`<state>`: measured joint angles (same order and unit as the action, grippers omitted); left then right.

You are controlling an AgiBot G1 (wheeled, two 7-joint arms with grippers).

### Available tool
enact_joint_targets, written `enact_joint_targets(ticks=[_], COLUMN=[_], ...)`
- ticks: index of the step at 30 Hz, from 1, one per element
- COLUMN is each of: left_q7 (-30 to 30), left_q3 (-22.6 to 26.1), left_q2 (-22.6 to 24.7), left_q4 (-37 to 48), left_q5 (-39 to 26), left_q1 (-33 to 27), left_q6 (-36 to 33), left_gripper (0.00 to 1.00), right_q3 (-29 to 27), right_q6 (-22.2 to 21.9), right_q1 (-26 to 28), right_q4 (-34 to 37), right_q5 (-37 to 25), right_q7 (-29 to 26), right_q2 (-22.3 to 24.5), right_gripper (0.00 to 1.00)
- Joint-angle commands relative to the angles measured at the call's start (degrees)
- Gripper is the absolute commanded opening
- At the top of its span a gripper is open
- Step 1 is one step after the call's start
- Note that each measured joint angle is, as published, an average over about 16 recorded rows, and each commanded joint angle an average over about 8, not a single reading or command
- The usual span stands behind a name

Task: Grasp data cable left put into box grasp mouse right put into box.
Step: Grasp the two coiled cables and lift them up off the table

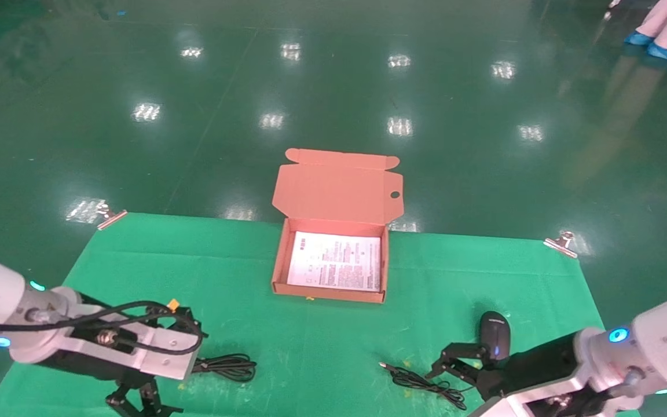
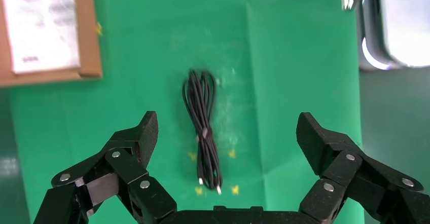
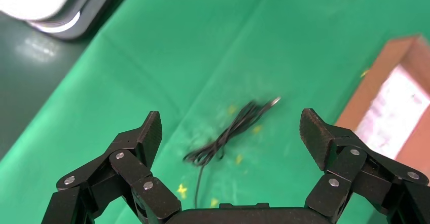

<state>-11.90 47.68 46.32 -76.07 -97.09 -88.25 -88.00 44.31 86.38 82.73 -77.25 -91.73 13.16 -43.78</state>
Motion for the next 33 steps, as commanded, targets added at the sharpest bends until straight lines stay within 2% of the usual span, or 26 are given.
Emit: enact_joint_targets(ticks=[1,7,14,22,33], left_q7=[-0.9,-4.0,-5.4,-4.8,-1.6], left_q3=[1.7,3.9,4.2,3.7,4.3], left_q2=[0.7,3.4,6.5,8.5,13.4], left_q4=[0.0,2.8,10.0,18.2,31.3], left_q5=[-2.5,-6.2,-8.1,-8.6,-10.5], left_q1=[0.0,1.2,2.5,4.7,4.4], left_q6=[0.4,2.0,6.2,11.7,16.5], left_gripper=[1.00,1.00,1.00,1.00,1.00], right_q3=[1.7,3.6,3.8,3.3,3.1], right_q6=[-0.7,-4.6,-8.7,-12.3,-16.4], right_q1=[-0.3,-2.2,-4.3,-5.7,-5.0], right_q4=[0.0,0.8,4.0,13.1,27.1], right_q5=[-2.7,-8.7,-11.7,-11.8,-12.0], right_q7=[1.1,-0.2,-4.5,-7.6,-7.1], right_q2=[-0.4,-1.7,-2.9,-5.5,-10.9], right_gripper=[1.00,1.00,1.00,1.00,1.00])
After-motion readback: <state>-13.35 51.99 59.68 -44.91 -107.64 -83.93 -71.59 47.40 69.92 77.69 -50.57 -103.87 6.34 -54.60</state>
